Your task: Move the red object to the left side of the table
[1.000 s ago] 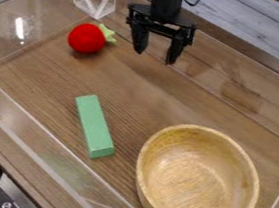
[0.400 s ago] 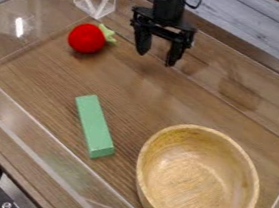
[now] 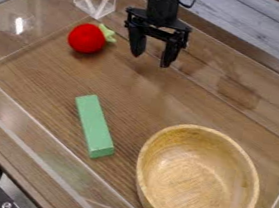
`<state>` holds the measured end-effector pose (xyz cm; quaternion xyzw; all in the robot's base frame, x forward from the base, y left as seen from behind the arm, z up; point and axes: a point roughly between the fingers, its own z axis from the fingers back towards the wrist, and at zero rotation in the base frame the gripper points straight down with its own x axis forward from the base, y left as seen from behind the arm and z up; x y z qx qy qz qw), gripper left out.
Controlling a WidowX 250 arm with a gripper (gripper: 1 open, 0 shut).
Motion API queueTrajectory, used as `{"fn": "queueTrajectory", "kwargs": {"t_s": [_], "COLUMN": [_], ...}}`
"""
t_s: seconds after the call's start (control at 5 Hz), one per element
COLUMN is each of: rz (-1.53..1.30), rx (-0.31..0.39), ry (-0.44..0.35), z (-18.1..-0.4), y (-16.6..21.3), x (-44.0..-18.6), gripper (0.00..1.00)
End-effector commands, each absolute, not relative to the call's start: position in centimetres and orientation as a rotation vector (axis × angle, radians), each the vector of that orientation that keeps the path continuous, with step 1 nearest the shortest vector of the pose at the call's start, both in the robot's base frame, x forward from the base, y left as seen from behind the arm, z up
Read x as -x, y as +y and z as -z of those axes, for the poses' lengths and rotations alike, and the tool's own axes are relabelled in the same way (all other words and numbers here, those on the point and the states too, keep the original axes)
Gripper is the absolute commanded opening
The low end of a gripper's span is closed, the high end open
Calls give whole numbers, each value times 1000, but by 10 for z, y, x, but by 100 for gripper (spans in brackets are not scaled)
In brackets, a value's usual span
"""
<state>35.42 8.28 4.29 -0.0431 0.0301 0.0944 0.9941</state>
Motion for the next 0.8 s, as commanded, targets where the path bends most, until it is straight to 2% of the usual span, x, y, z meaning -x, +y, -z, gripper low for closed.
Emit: {"fn": "queueTrajectory", "kwargs": {"t_s": [0.0,0.2,0.4,0.6], "rz": [-131,-80,5,77], "rx": [80,88,95,115], "ry": [-32,-33,-35,-34], "z": [-81,-88,-84,-84], "y": [83,75,75,74], "x": [-358,-352,-346,-339], "gripper": [100,100,0,100]}}
